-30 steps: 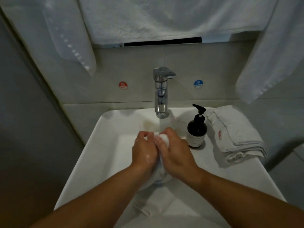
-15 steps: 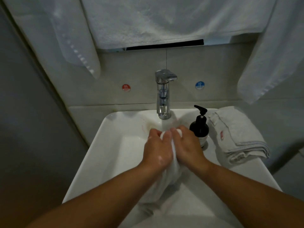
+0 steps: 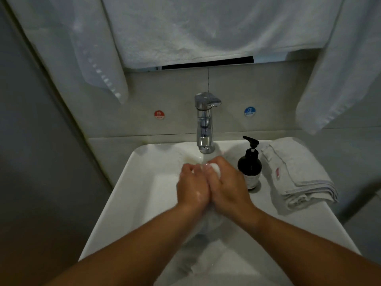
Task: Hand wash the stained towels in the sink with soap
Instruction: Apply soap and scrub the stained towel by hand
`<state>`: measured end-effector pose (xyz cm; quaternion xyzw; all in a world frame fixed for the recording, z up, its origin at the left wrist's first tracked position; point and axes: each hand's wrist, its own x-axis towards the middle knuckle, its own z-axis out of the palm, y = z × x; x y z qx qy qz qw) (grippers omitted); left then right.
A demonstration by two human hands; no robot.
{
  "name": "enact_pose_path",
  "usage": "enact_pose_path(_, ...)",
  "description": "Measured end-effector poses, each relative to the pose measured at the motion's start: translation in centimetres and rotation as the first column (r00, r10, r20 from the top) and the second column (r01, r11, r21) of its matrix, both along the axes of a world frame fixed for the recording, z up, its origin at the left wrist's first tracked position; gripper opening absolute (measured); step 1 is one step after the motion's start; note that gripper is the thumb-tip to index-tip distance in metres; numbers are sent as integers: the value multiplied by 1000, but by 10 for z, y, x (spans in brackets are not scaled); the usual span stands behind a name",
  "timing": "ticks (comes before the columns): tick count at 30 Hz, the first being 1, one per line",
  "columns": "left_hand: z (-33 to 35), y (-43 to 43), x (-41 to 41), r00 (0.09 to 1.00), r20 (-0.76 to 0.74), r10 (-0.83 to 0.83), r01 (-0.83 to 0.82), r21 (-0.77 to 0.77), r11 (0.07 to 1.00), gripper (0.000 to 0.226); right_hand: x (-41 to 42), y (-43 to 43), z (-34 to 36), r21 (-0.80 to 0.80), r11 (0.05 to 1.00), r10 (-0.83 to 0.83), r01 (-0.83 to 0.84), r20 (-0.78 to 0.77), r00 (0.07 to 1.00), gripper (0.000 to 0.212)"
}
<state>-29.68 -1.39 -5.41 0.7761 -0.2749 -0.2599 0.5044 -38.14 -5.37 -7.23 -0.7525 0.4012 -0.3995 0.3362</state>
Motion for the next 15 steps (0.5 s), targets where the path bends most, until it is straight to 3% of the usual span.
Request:
enact_pose_path(4, -1, 11, -19, 981, 107, -164, 165, -5, 986, 22, -8, -23, -3, 152, 985, -77, 81, -30, 997, 25)
enact_pose_path(6, 1, -2, -1, 990, 110, -92, 95, -22, 995, 21, -6, -7, -7, 100, 994, -36, 39, -28, 999, 20)
enact_pose_path(9, -1, -6, 10, 1000, -13, 1, -2, -34, 999, 25, -1, 10, 0, -28, 998, 53, -52, 17, 998, 15)
enact_pose_path(13, -4, 11, -10, 969, 152, -192, 195, -2, 981, 24, -5, -23, 3, 75, 995, -57, 61, -64, 996, 27)
enact_pose_path(15, -2, 3, -1, 963, 194, -190, 196, -13, 981, 21, -6, -19, -5, 89, 995, -43, 55, -128, 991, 27)
